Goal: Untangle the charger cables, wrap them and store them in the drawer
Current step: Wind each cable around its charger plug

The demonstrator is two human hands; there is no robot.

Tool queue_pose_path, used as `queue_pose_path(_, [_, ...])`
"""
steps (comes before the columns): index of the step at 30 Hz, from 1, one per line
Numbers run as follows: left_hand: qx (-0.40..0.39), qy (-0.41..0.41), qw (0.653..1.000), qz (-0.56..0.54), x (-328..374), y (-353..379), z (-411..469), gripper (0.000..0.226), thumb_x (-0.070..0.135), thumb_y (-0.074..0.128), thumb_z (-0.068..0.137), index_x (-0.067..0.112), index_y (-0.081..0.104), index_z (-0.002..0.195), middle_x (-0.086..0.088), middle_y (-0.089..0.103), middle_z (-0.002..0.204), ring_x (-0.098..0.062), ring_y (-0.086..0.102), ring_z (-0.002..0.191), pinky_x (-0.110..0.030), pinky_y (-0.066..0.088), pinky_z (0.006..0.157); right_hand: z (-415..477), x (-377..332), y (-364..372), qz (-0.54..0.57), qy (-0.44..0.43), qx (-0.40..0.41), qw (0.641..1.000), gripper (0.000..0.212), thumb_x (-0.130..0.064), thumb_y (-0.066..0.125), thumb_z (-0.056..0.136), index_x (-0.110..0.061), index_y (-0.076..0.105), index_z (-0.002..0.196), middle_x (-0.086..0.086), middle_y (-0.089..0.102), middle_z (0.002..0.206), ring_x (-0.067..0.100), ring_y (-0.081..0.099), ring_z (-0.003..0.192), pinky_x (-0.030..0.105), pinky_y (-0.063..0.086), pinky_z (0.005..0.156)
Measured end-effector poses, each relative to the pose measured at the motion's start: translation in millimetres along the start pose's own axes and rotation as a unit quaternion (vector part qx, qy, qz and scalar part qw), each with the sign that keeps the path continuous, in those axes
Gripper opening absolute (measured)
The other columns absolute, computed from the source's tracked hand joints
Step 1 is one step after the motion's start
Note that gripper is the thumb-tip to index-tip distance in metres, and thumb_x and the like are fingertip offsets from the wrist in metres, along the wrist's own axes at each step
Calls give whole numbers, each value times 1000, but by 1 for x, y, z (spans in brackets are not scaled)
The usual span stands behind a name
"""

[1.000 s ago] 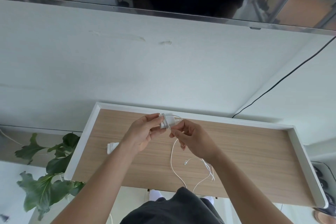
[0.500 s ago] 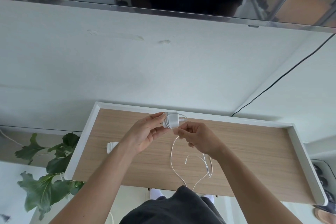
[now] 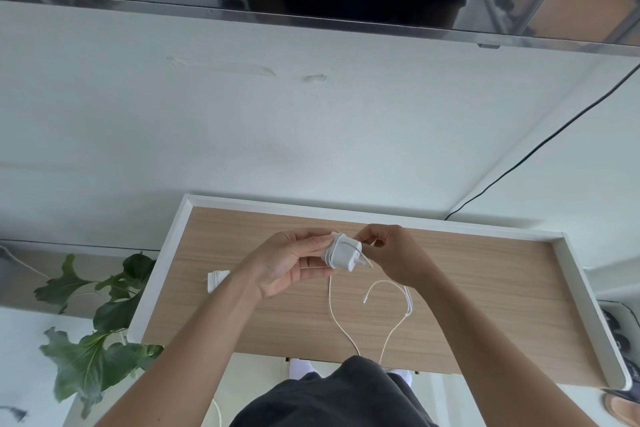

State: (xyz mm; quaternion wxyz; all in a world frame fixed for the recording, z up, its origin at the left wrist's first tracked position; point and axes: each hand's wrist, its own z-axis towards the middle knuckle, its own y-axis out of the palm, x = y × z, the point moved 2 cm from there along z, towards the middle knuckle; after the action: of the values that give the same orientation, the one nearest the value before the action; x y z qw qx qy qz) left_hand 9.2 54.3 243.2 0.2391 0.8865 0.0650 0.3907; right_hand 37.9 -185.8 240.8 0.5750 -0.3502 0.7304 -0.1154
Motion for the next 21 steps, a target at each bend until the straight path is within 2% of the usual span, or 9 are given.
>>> queue_pose_path(2, [26, 12, 998, 48, 1, 0, 1, 34, 9, 80, 98, 2, 78, 131, -20, 81, 127, -28, 80, 101, -43, 69, 92, 3, -2, -2, -21, 2, 3, 1000, 10, -35, 82, 97, -33, 80, 88, -24, 71, 70, -2, 55, 59, 13, 41, 56])
queue_pose_path(4, [39, 23, 995, 90, 0, 0, 2, 34, 12, 83, 97, 5, 79, 129, -19, 82, 123, -25, 81, 98, -38, 69, 89, 4, -7, -4, -42, -1, -5, 999, 12, -44, 81, 97, -35, 79, 88, -16, 76, 78, 0, 56, 60, 14, 42, 57])
queue_pose_path(7, [60, 47, 986, 146, -1, 1, 3, 31, 15, 86, 96, 8, 81, 125, -14, 84, 117, -24, 83, 98, -35, 69, 85, 4, -14, -4, -51, -6, -23, 998, 13, -44, 77, 99, -33, 79, 92, -11, 78, 86, -2, 59, 62, 17, 43, 61])
queue_pose_path(10, [92, 78, 979, 164, -1, 3, 6, 24, 11, 85, 96, 8, 81, 119, -12, 84, 115, -23, 83, 95, -36, 69, 83, 6, -21, -3, -54, -1, -22, 998, 15, -40, 73, 103, -30, 81, 95, -17, 76, 82, -7, 60, 63, 14, 41, 61])
queue_pose_path(12, [121, 93, 974, 168, -2, 2, 8, 19, 10, 85, 96, 8, 81, 114, -10, 82, 116, -24, 83, 97, -43, 70, 87, 6, -28, -1, -43, 6, -12, 999, 20, -39, 71, 105, -27, 83, 96, -25, 70, 67, -5, 56, 57, 11, 40, 56])
queue_pose_path(14, [154, 111, 965, 181, -3, -1, 10, 17, 12, 86, 95, 11, 81, 111, -10, 79, 121, -28, 83, 102, -48, 70, 89, 6, -33, 3, -31, 4, 1, 1000, 23, -36, 68, 107, -24, 85, 97, -21, 63, 58, -1, 51, 49, 13, 37, 52])
queue_pose_path(16, [173, 127, 960, 181, -3, -1, 10, 17, 13, 85, 96, 12, 80, 113, -9, 76, 124, -27, 83, 103, -43, 71, 84, 5, -36, 7, -28, 0, 18, 999, 23, -35, 66, 108, -23, 85, 100, -20, 64, 59, -3, 53, 51, 12, 38, 53])
queue_pose_path(19, [197, 150, 954, 171, -3, 0, 11, 17, 16, 85, 97, 12, 79, 113, -5, 76, 123, -24, 83, 103, -40, 71, 82, 1, -41, 11, -37, -17, 40, 998, 18, -33, 65, 108, -28, 82, 108, -30, 68, 68, -12, 60, 64, 6, 41, 59])
queue_pose_path(21, [221, 164, 947, 165, -2, 1, 11, 19, 18, 85, 96, 13, 79, 112, -3, 76, 122, -22, 83, 102, -40, 71, 84, -4, -45, 15, -32, -37, 44, 998, 16, -33, 65, 108, -30, 80, 112, -35, 67, 71, -7, 59, 61, 7, 41, 60])
